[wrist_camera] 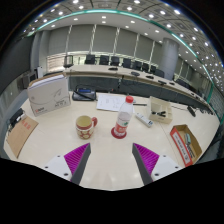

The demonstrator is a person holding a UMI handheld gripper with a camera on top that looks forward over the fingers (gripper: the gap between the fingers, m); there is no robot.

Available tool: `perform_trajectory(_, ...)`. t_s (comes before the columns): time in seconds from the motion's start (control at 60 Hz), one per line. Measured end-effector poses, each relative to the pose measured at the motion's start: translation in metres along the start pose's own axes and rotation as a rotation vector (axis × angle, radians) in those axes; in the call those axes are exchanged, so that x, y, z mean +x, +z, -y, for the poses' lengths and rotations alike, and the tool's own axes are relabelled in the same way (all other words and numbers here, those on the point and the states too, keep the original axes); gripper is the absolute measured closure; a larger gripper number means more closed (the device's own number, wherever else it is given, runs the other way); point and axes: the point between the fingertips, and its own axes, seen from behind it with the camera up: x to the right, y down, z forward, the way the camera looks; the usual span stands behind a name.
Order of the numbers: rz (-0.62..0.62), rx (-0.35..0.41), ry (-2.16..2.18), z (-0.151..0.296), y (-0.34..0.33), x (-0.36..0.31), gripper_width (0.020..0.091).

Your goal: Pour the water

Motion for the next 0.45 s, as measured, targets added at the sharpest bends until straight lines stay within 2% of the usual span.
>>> perform_trajectory(0.217, 0.005, 0.024, -0.014, -0.019, -0.071, -0.033, 0.0245)
perform_trajectory(0.45, -0.001, 0.019, -0.023, -0.032, -0.098, -0.042, 0.0244)
